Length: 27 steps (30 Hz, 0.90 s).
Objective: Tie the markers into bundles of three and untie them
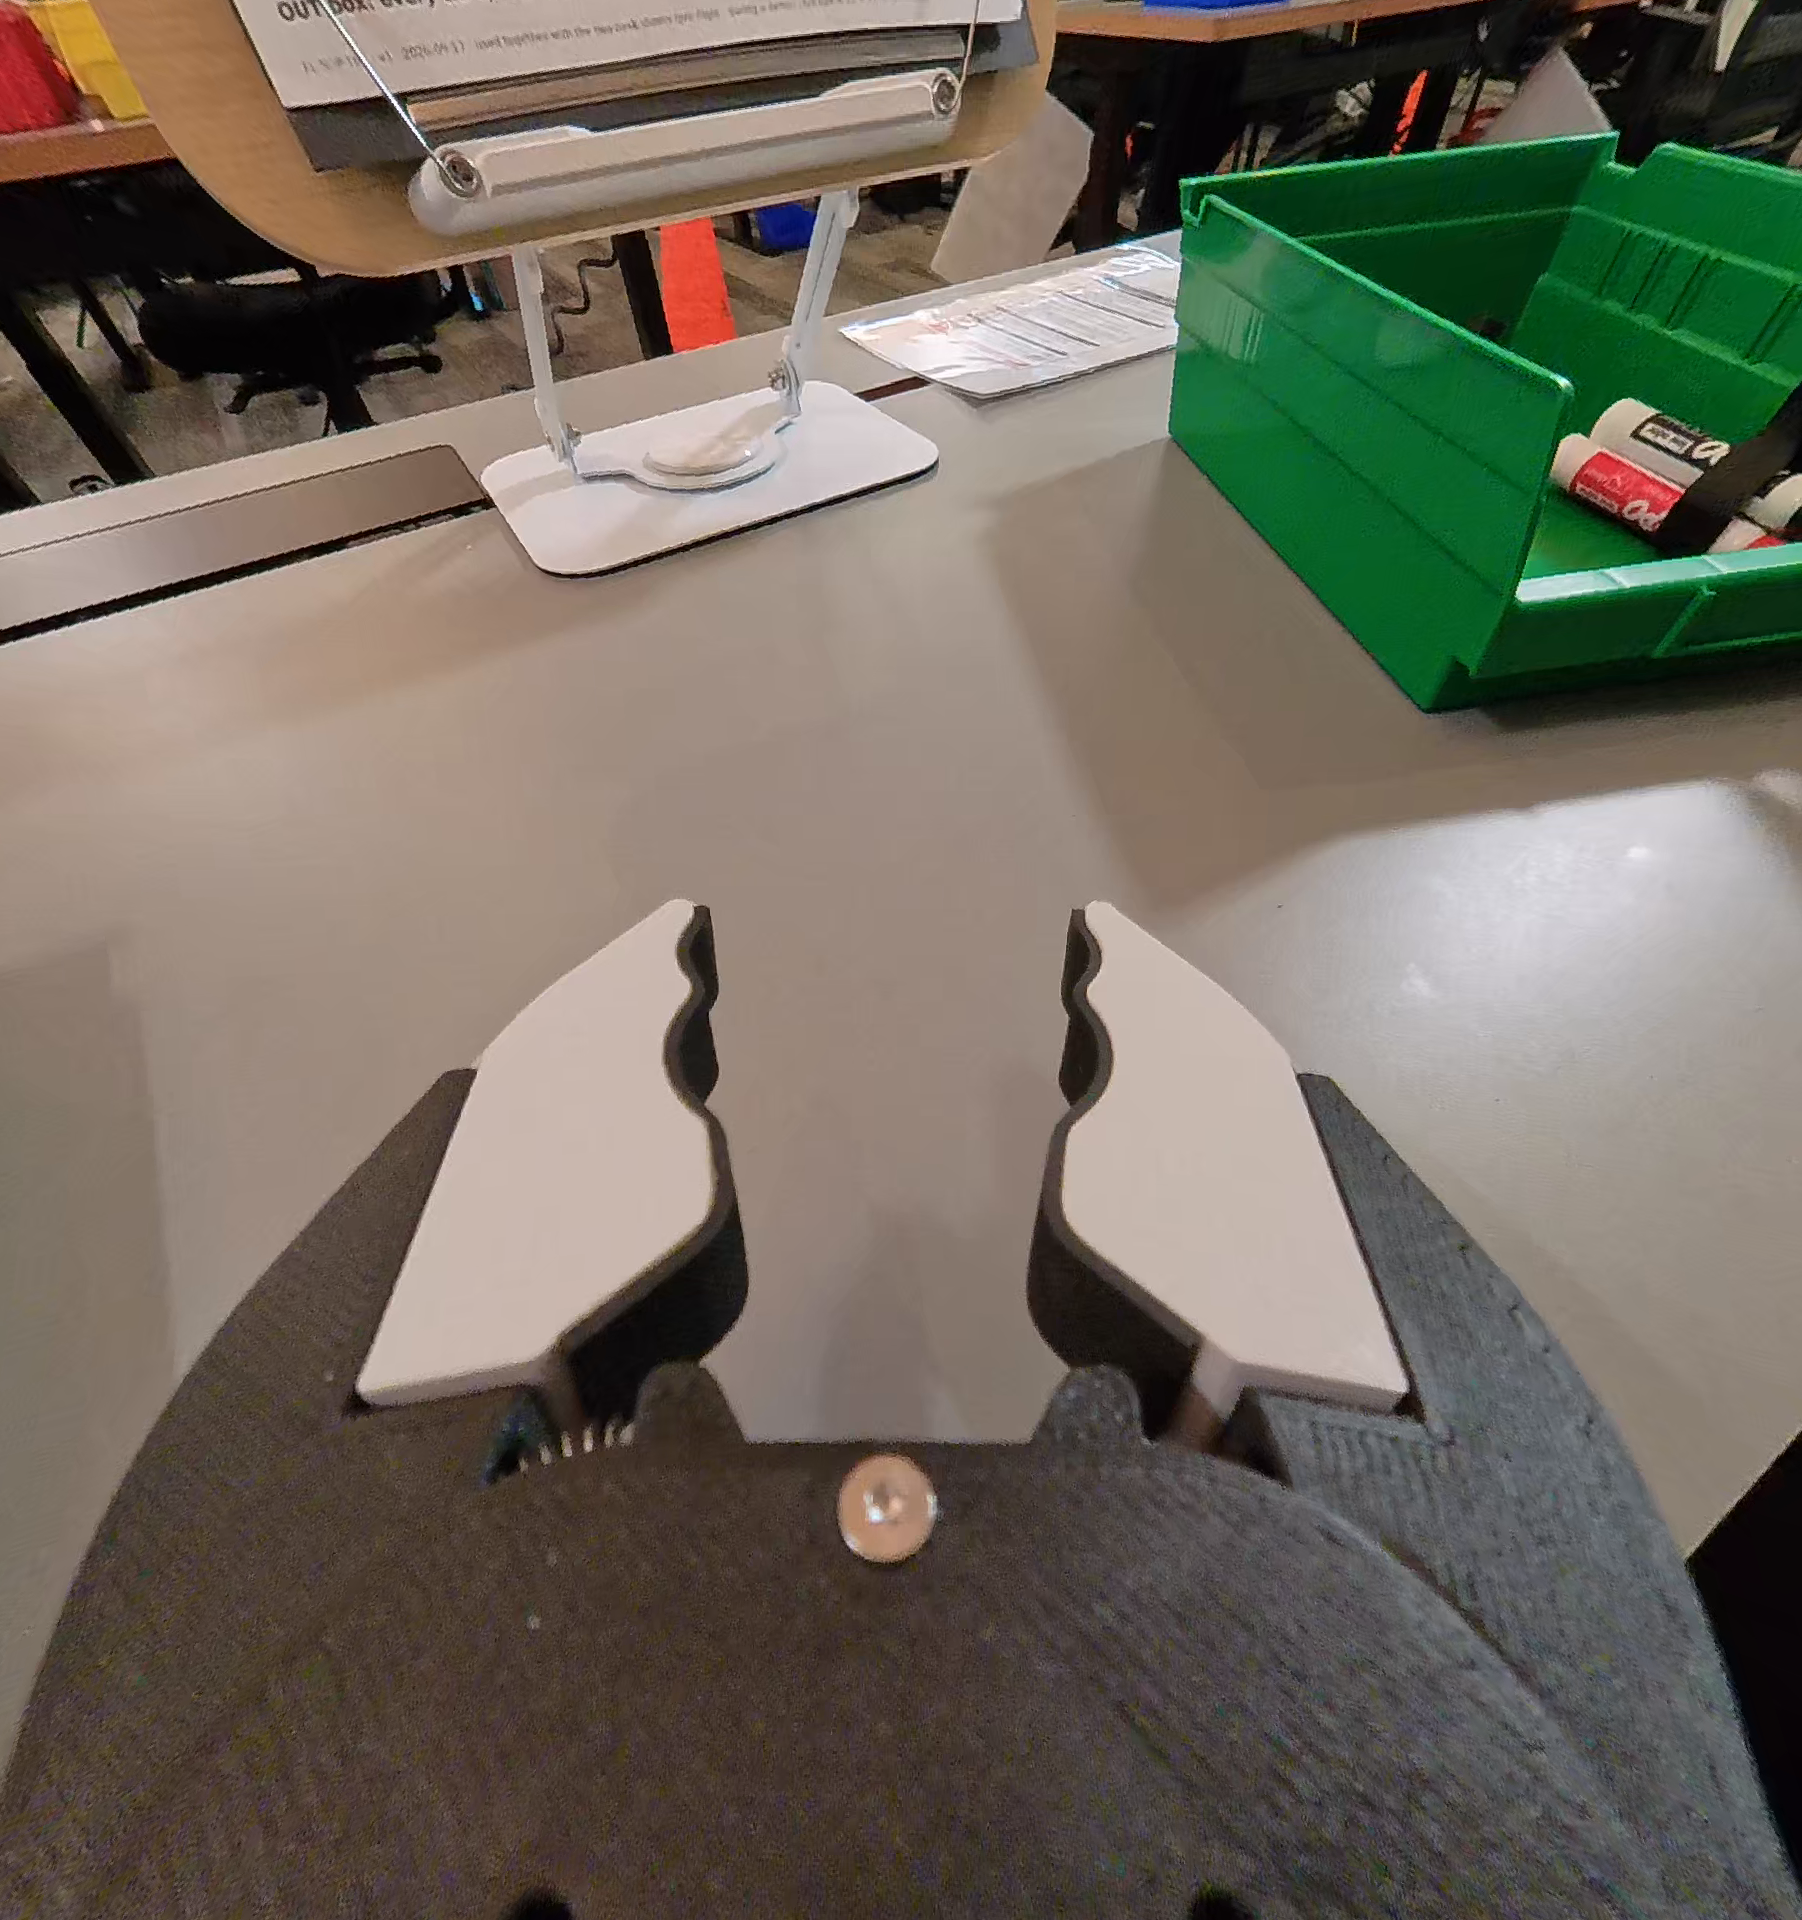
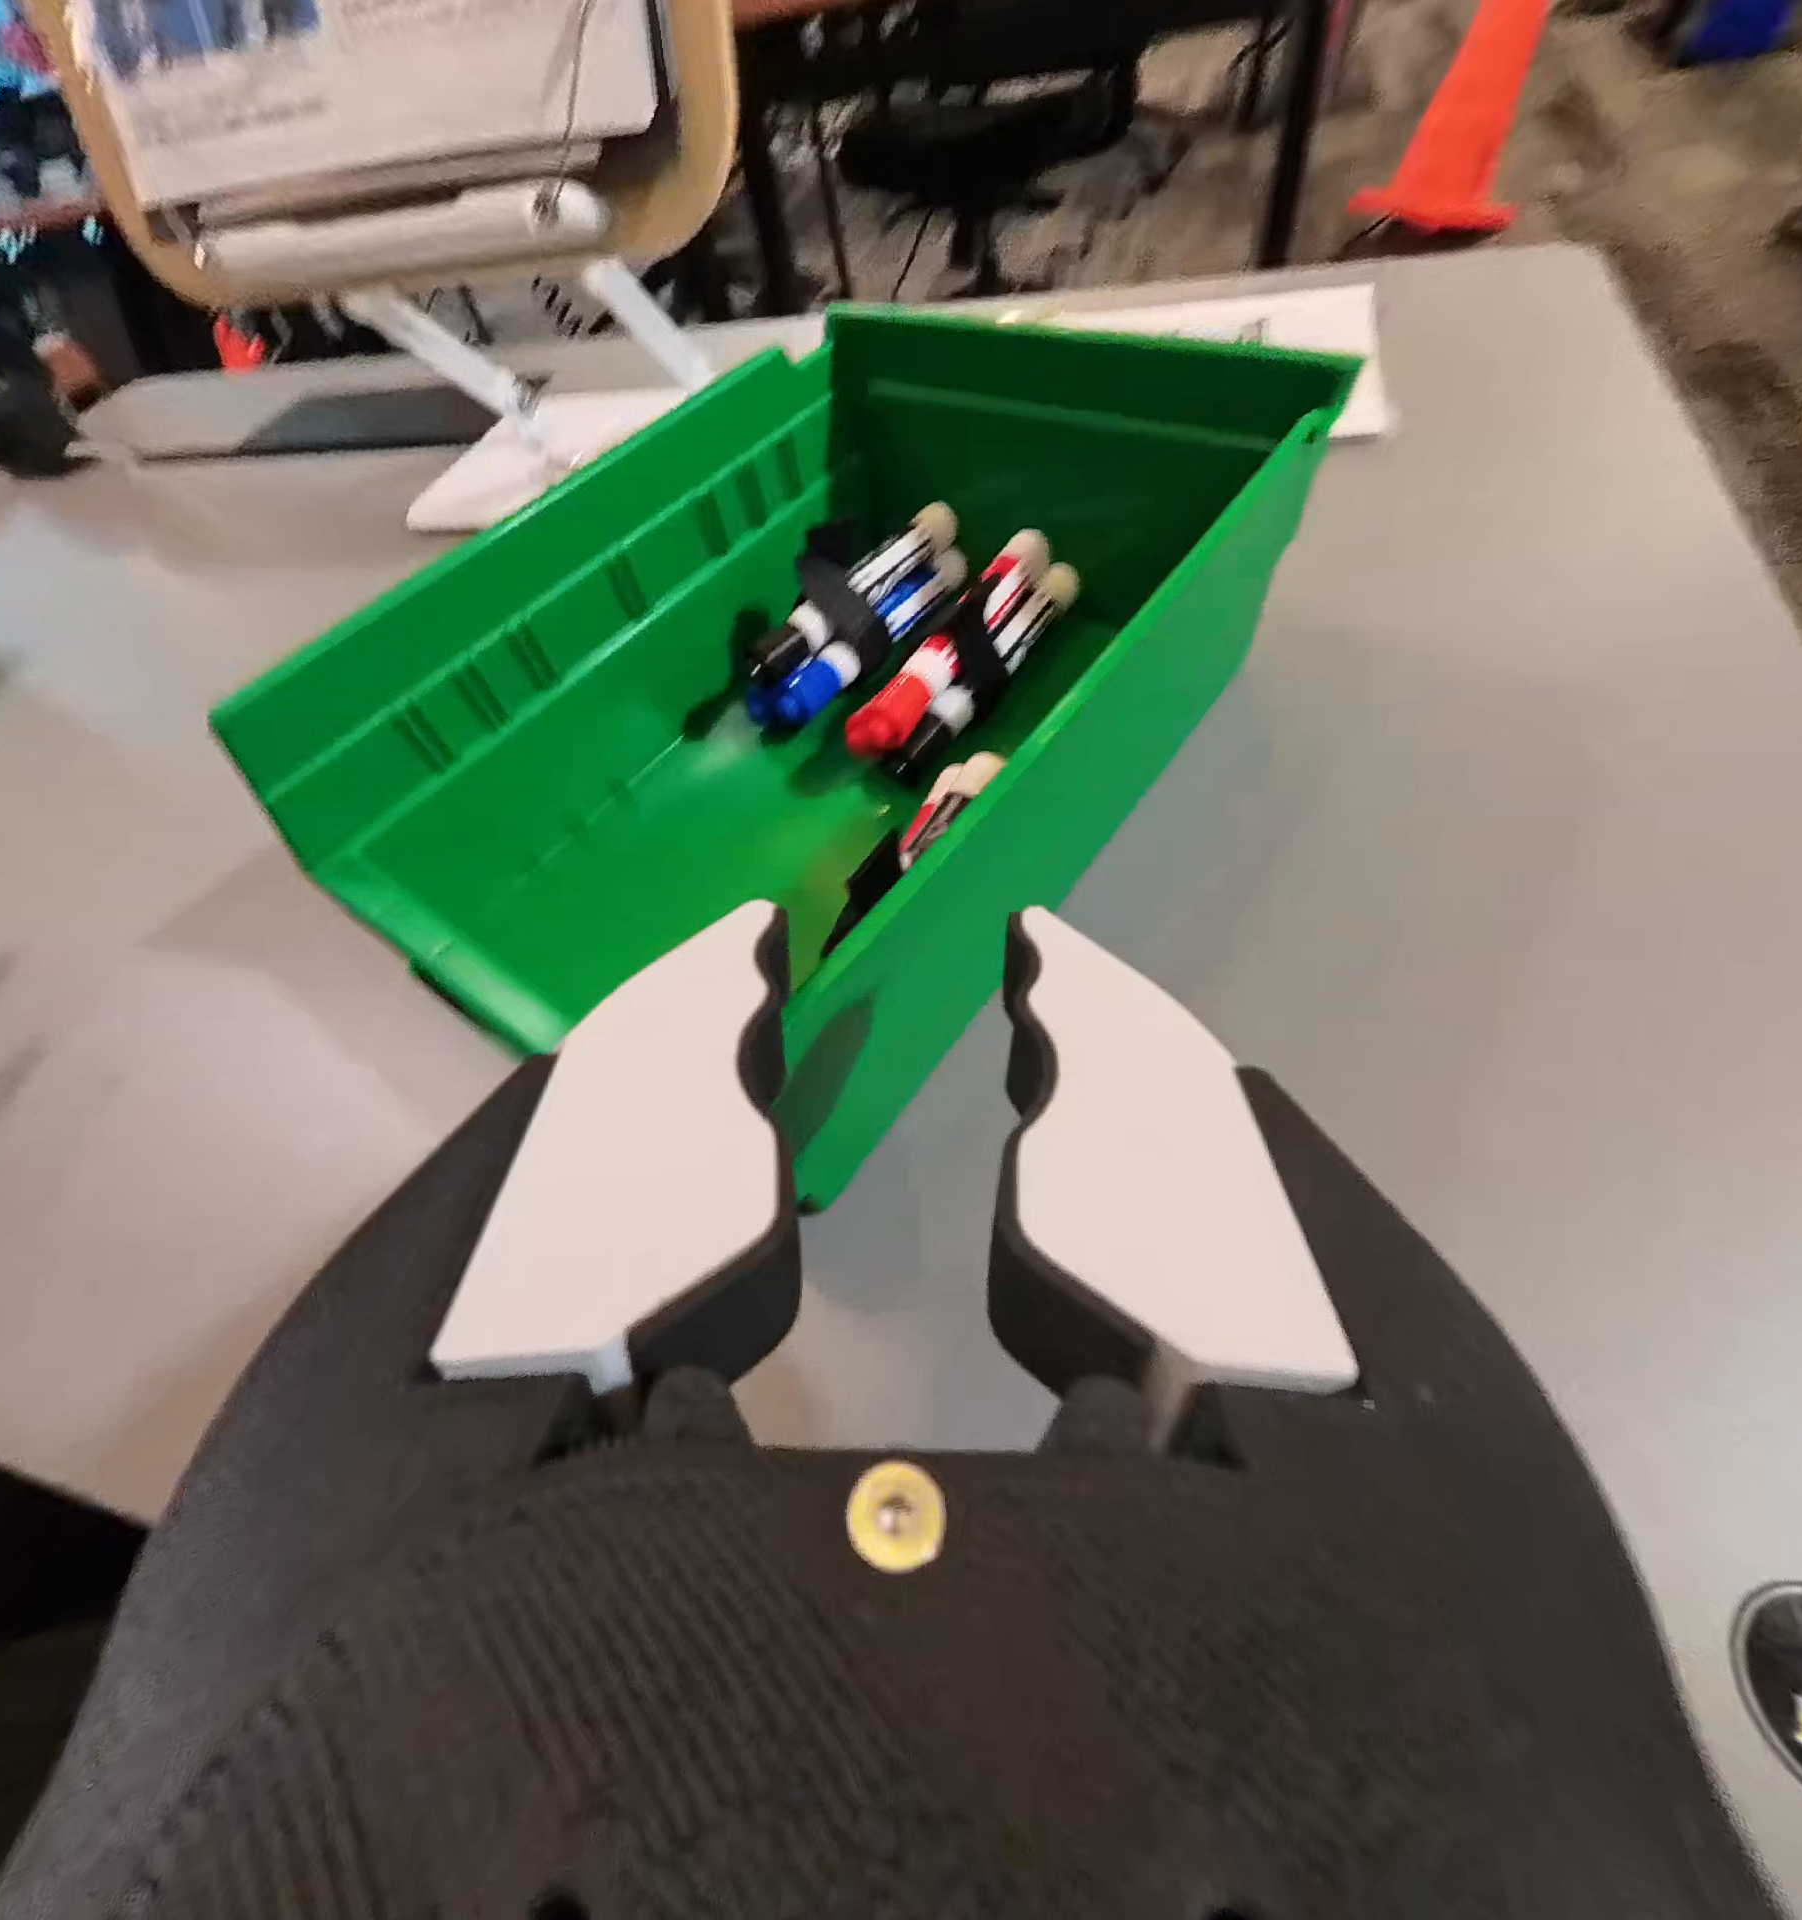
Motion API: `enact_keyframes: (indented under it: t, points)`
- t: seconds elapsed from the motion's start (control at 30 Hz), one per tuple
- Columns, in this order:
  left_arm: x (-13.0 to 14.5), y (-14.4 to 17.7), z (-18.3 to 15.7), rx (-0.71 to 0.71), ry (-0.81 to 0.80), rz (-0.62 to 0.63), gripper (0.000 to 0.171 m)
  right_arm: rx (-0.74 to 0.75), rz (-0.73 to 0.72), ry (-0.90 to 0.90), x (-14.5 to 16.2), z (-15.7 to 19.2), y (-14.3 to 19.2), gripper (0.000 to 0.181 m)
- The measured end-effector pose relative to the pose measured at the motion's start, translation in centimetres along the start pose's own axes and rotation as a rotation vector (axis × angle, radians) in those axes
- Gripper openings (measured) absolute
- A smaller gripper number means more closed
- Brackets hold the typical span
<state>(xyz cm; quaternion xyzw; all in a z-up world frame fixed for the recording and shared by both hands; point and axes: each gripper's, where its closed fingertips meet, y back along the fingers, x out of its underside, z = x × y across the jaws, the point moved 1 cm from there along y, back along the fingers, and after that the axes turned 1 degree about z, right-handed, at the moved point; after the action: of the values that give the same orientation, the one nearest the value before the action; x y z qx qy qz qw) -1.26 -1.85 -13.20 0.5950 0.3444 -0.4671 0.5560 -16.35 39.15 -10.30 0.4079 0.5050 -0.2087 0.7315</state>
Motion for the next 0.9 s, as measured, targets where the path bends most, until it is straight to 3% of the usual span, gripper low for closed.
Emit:
enact_keyframes:
  t: [0.43, 0.57, 0.67, 0.8, 0.9]
  points:
    - [1.0, 1.2, 1.1, -0.039, 0.011, 0.022, 0.065, -0.051, 0.008, -0.137, -0.7, -0.3, -1.6, 0.043]
    - [1.5, 2.3, 2.1, -0.075, 0.024, 0.029, 0.065, -0.120, -0.025, -0.173, -3.0, 0.6, -1.6, 0.052]
    - [1.8, 3.3, 2.9, -0.106, 0.042, 0.023, 0.065, -0.085, -0.046, -0.208, -4.2, 0.1, -2.2, 0.051]
    - [2.2, 3.8, 3.5, -0.125, 0.054, 0.032, 0.065, -0.047, 0.024, -0.178, -3.1, -0.4, -3.6, 0.056]
    - [2.5, 4.0, 3.5, -0.130, 0.044, 0.042, 0.065, -0.061, -0.002, -0.128, -3.7, -0.2, -3.9, 0.059]
